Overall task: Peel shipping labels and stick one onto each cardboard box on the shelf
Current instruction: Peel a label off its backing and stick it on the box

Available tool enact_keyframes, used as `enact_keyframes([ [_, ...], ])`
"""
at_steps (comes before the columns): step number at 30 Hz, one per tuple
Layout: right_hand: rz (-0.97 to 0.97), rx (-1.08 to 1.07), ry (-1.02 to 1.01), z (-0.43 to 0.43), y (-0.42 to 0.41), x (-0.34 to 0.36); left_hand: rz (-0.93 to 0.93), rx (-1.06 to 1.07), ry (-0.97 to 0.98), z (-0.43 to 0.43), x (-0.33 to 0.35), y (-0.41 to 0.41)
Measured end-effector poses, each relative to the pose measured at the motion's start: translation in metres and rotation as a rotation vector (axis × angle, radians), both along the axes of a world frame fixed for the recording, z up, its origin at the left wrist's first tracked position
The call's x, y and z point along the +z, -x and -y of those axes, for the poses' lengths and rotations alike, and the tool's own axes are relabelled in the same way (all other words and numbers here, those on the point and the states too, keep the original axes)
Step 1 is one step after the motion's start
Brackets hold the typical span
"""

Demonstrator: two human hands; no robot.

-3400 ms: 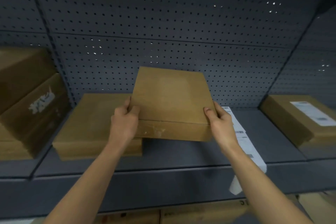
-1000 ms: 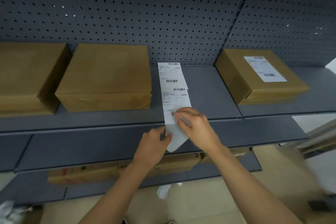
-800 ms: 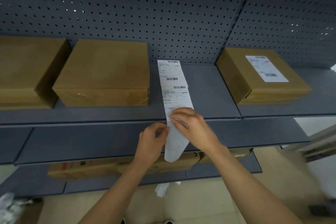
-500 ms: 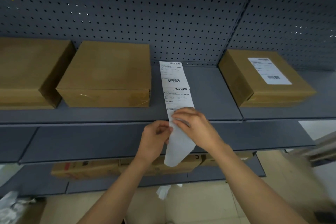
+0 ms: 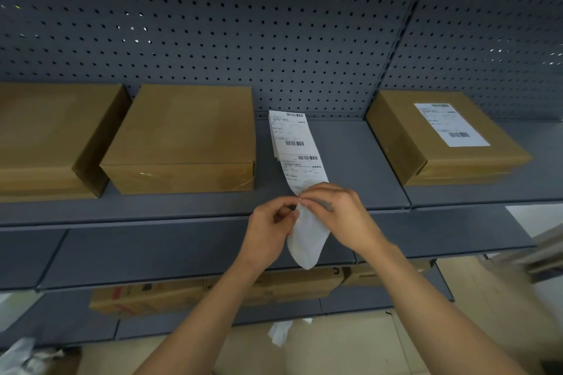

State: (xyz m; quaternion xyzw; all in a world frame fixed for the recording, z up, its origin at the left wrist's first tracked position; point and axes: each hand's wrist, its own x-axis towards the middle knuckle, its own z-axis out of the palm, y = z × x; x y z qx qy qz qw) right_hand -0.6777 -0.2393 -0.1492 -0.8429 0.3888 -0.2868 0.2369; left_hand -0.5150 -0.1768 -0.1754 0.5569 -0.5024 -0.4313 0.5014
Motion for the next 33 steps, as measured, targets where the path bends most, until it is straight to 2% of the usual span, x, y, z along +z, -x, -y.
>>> enact_keyframes([
  [8, 0.102, -0.142, -0.215, 0.002, 0.001, 0.007, 0.083, -0.003, -0.021, 0.005, 0.005, 0.003],
  [19, 0.464, -0.467, -0.428, 0.037, 0.005, 0.032, 0.256, 0.073, -0.147, 0.008, 0.017, 0.0],
  [33, 0.498, -0.649, -0.421, 0.088, 0.042, 0.057, 0.452, 0.1, -0.263, 0.018, 0.035, -0.028],
])
